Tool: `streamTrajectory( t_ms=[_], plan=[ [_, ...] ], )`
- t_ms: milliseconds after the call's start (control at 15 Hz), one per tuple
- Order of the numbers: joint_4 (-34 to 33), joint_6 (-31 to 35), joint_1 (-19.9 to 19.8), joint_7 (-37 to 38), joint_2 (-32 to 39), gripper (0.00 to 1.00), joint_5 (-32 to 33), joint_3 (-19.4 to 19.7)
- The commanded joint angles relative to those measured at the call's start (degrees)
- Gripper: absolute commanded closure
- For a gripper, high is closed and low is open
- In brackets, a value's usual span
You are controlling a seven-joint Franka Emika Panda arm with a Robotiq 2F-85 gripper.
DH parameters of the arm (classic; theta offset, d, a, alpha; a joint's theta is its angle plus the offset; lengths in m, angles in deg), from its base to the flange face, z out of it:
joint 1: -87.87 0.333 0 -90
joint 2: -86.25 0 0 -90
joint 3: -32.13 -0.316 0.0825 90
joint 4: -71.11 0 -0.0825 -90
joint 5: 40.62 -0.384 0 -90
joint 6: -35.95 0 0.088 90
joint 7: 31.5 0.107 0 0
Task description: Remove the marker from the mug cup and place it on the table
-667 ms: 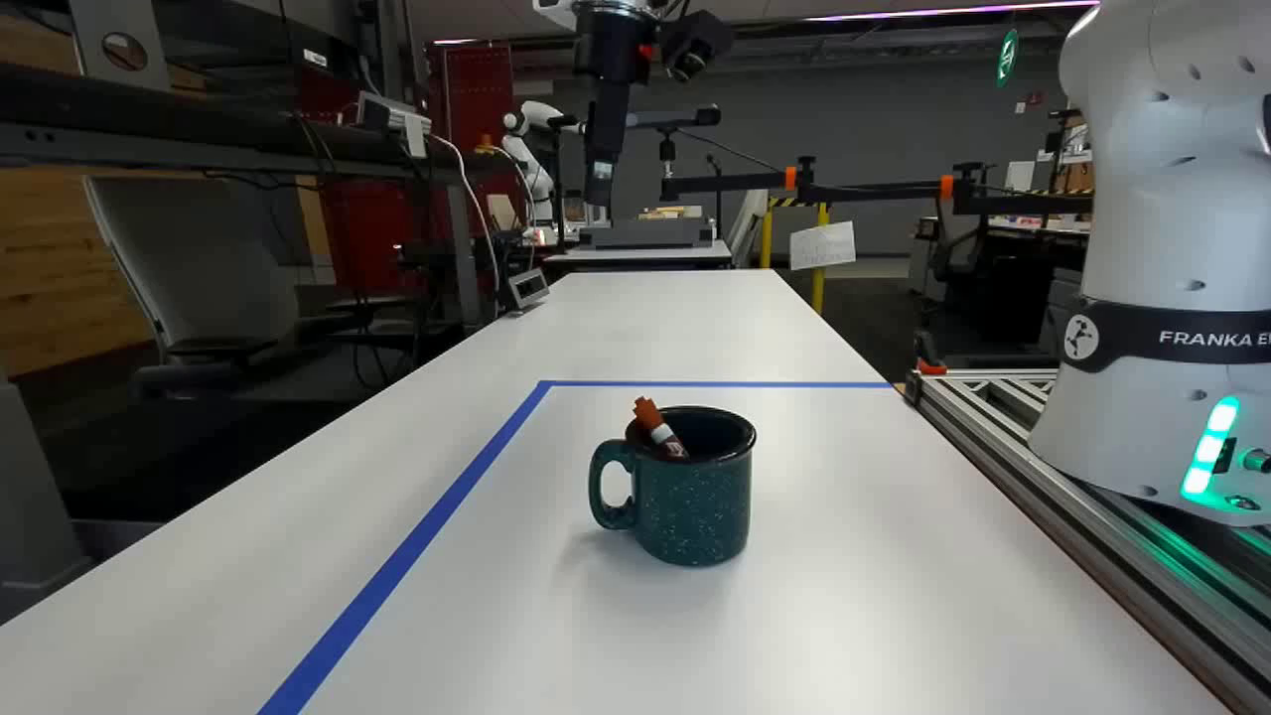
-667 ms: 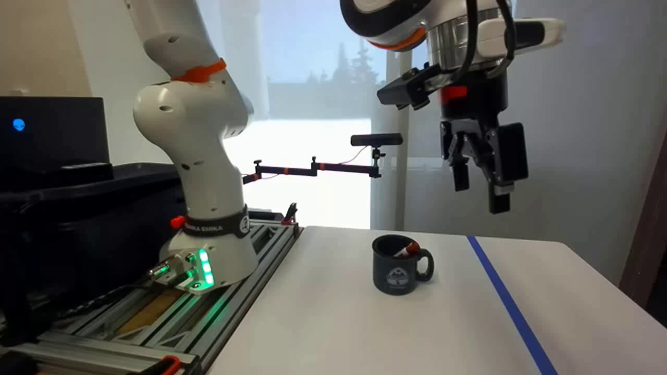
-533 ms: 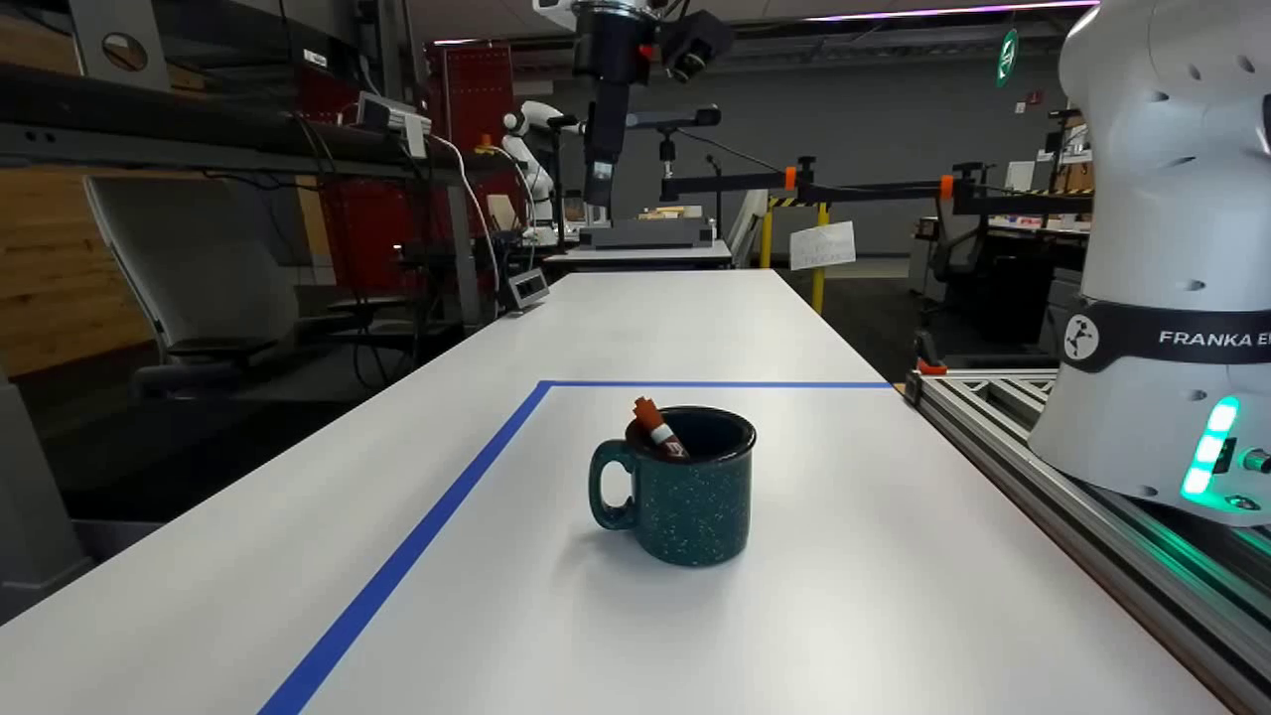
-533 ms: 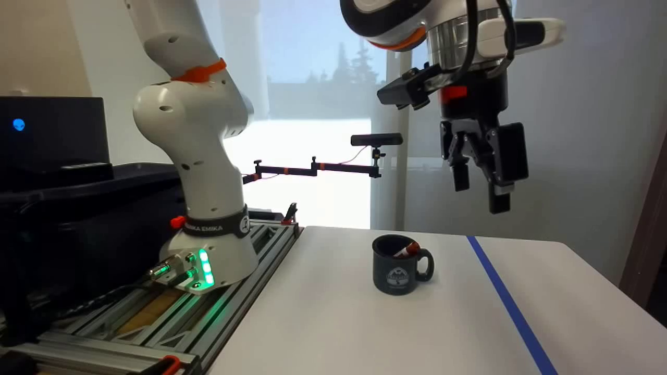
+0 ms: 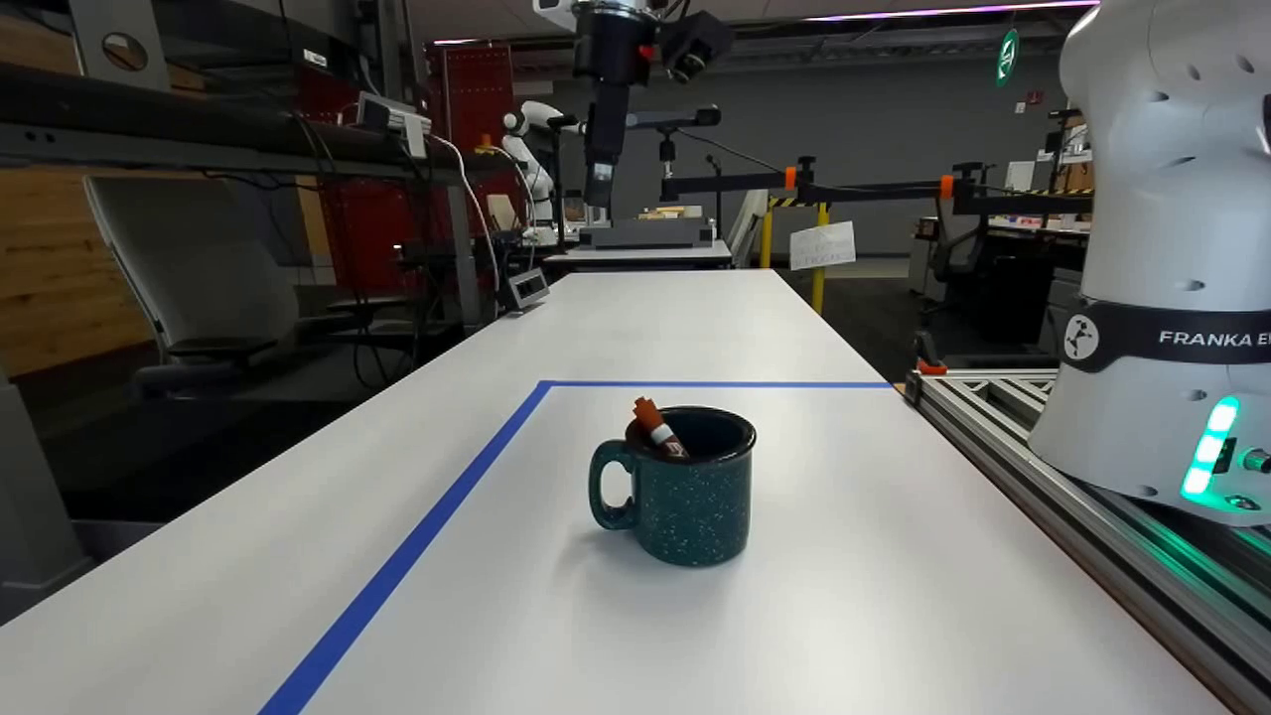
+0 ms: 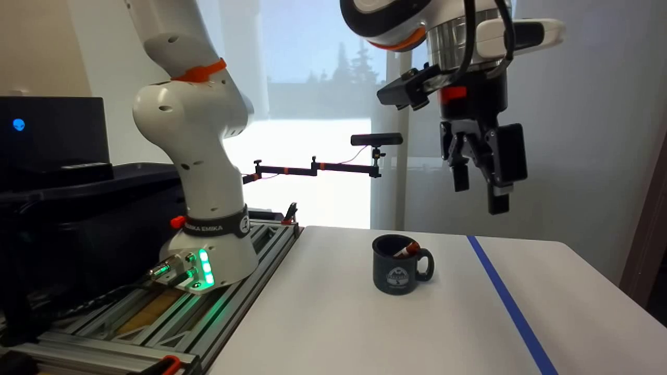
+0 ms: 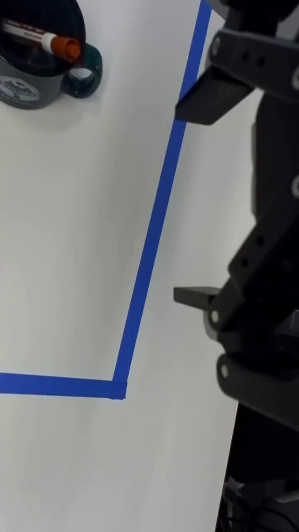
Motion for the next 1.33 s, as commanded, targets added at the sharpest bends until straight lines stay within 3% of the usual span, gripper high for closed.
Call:
streamTrajectory(
  t_ms=[0,533,600,733,1067,1267],
  plan=[
    [4.39,1.73,-2.27,4.92,-1.76,0.0,0.15,-1.85],
    [16.45,7.93,-1.87,17.13,-6.69,0.0,-5.92,-4.87],
    [12.71,7.48,-1.23,18.38,-3.66,0.0,-7.55,-5.08],
    [13.18,9.66,-1.38,22.58,-3.13,0.0,-8.14,-6.73],
    [12.87,16.06,-3.0,34.65,-0.22,0.0,-3.88,-13.03],
    [12.88,16.43,-4.23,40.07,2.38,0.0,1.05,-16.9]
  ],
)
